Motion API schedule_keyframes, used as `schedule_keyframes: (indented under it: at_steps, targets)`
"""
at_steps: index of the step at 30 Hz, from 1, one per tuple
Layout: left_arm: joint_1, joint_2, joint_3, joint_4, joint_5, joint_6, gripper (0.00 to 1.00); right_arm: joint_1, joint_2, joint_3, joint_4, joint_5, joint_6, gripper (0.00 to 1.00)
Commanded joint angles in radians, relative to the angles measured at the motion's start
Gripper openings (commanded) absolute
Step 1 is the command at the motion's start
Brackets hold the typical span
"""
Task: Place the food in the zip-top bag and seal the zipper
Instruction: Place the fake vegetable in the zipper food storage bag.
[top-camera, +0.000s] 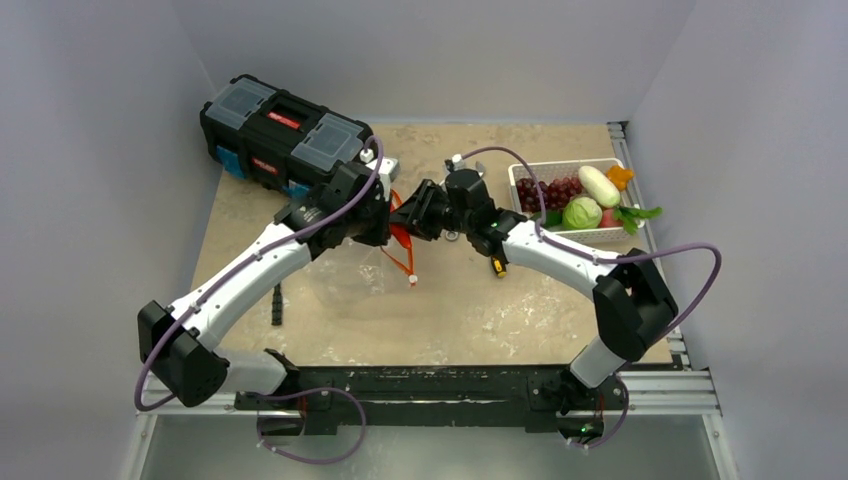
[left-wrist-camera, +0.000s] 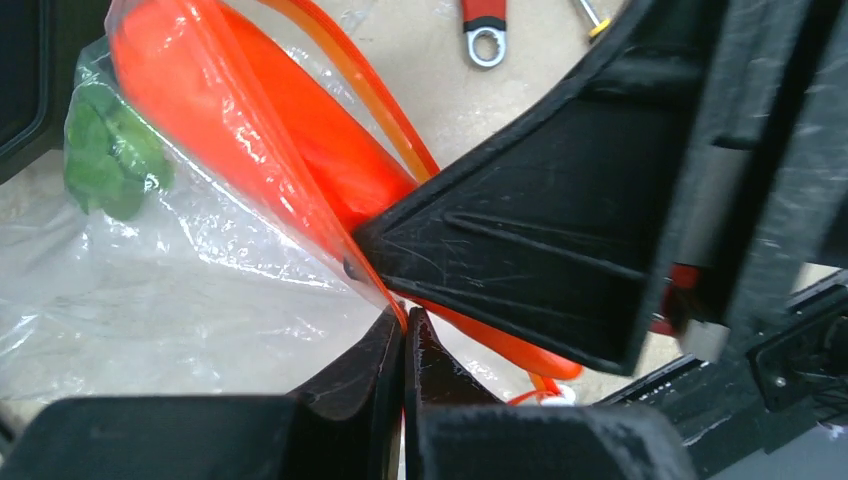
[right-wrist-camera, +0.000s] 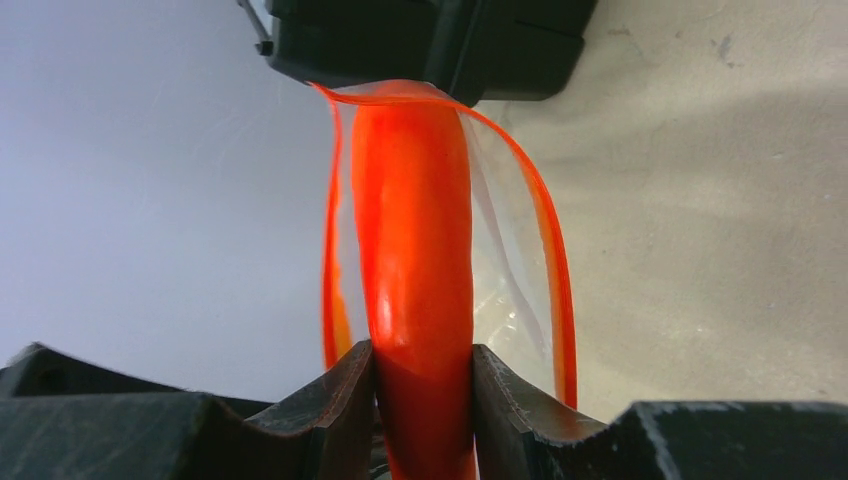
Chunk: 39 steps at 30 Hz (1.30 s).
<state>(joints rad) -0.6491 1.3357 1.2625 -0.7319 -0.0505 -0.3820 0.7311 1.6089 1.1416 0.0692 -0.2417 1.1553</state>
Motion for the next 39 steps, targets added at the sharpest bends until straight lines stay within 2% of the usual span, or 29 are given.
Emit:
schedule_keyframes:
  at_steps: [1, 5, 11, 17, 20, 23, 26, 27, 31, 35, 37, 39]
  targets:
    - [-0.004, -0.056, -0.002, 0.099, 0.082, -0.010, 0.00, 0.004, -0.025, -0.055, 0.084, 0.037, -0.035, 0.00]
    - [0.010, -0.074, -0.007, 0.105, 0.074, -0.012, 0.00, -0.002, -0.060, -0.125, 0.147, 0.044, -0.070, 0.00]
    - [0.012, -0.064, -0.009, 0.110, 0.100, -0.019, 0.00, 0.000, -0.080, -0.131, 0.163, 0.121, -0.097, 0.00]
    - [0.013, -0.064, -0.011, 0.115, 0.124, -0.020, 0.00, 0.011, -0.071, -0.197, 0.353, 0.164, -0.046, 0.02]
    - [0.014, -0.067, -0.014, 0.120, 0.129, -0.023, 0.00, 0.023, -0.043, -0.169, 0.346, 0.161, -0.055, 0.09]
    - [0.014, -0.066, -0.014, 0.123, 0.130, -0.025, 0.00, 0.042, -0.017, -0.148, 0.341, 0.121, -0.080, 0.22]
    - [0.022, -0.070, -0.017, 0.123, 0.127, -0.031, 0.00, 0.050, 0.004, -0.123, 0.274, 0.037, -0.103, 0.39]
    - [0.024, -0.072, -0.017, 0.123, 0.126, -0.031, 0.00, 0.051, 0.005, -0.125, 0.248, 0.007, -0.112, 0.50]
    - [0.034, -0.080, -0.021, 0.131, 0.133, -0.039, 0.00, 0.051, 0.013, -0.090, 0.058, -0.130, -0.229, 0.66]
    - [0.052, -0.079, -0.023, 0.136, 0.162, -0.049, 0.00, 0.047, 0.036, -0.031, -0.082, -0.228, -0.343, 0.68]
    - [0.056, -0.078, -0.022, 0.137, 0.169, -0.051, 0.00, 0.046, 0.078, 0.022, -0.180, -0.268, -0.407, 0.64]
    - [0.058, -0.077, -0.023, 0.139, 0.175, -0.049, 0.00, 0.045, 0.117, 0.057, -0.206, -0.326, -0.455, 0.59]
